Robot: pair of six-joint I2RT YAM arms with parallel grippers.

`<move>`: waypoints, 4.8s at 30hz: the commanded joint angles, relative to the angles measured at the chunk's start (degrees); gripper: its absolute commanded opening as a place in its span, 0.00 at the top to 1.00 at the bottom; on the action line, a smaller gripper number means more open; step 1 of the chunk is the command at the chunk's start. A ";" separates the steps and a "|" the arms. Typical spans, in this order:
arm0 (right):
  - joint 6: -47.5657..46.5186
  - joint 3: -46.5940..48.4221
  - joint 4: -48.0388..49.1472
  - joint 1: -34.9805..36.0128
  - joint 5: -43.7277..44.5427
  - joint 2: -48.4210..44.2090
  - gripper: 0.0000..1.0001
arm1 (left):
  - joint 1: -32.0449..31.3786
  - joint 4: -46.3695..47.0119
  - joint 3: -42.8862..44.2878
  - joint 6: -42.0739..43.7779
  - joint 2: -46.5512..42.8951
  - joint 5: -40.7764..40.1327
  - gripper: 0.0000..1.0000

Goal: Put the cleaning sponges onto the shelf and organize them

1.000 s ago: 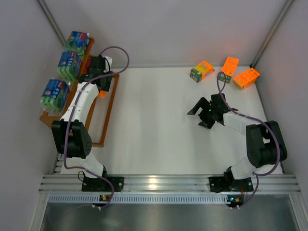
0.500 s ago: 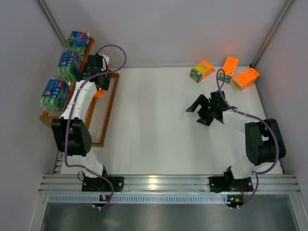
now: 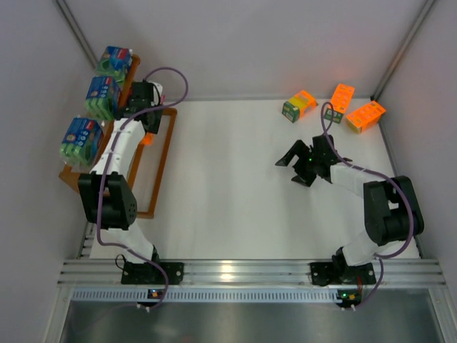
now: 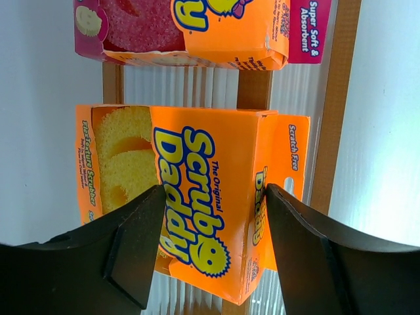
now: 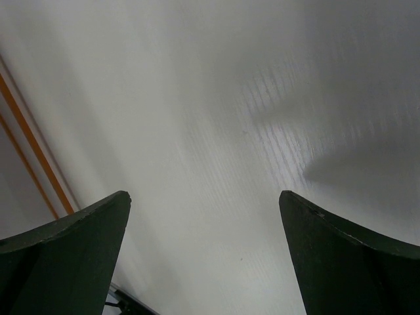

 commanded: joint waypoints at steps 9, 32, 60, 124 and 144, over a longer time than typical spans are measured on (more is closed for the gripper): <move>-0.80 2.02 2.86 -1.00 -1.24 1.13 0.00 | 0.46 0.74 4.17 -0.19 -0.18 3.14 0.28; -17.22 20.62 -2.94 -3.55 5.25 -0.55 0.01 | -13.50 -0.05 8.03 -28.57 -8.64 22.48 0.22; -11.16 72.32 2.86 -6.63 20.73 45.32 0.00 | -28.81 10.15 -17.01 -32.19 -5.28 12.56 0.19; -40.70 44.40 -11.20 0.67 20.47 29.88 0.03 | -27.67 10.23 -23.69 -35.17 -15.30 15.89 0.18; 13.68 4.30 -6.91 29.74 27.49 -1.41 0.07 | -27.84 10.23 -30.02 -42.82 -24.97 17.65 0.17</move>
